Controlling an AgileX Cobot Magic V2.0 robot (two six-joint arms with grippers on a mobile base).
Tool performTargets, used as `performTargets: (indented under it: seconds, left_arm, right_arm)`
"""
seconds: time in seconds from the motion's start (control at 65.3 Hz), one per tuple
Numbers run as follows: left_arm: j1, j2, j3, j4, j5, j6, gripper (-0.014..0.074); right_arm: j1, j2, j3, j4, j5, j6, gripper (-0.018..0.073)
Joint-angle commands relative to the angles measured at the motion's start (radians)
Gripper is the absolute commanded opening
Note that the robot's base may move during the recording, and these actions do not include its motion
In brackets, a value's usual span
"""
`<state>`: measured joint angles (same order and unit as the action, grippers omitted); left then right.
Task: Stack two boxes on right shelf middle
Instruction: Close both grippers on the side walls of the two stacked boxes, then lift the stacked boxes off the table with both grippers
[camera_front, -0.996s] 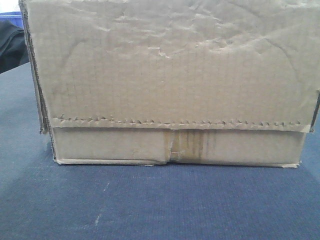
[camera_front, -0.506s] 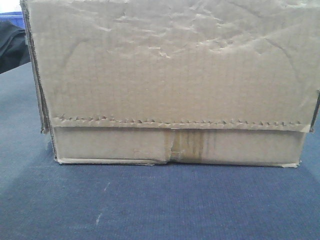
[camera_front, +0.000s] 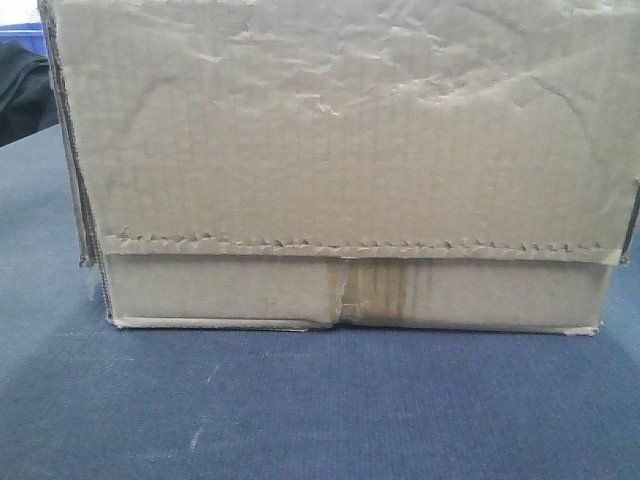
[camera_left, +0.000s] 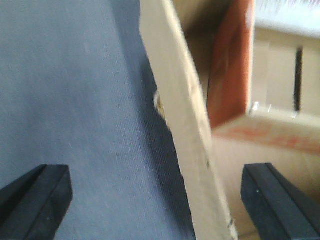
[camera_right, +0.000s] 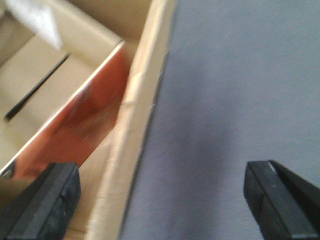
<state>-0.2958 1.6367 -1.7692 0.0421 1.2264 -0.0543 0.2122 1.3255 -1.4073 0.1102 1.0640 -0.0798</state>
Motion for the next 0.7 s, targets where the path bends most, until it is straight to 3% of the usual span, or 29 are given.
performTargets:
  seconds: [0.0,0.689]
  left_arm:
    - [0.004,-0.008,0.033,-0.042,-0.036,0.003,0.0589]
    - [0.004,0.096,0.053,-0.066,-0.065,0.003,0.0589]
  right_arm:
    - [0.011,0.028,-0.011,0.013,0.005,-0.016,0.0559]
    - [0.011,0.217,-0.008,0.013,-0.013,-0.016,0.0559]
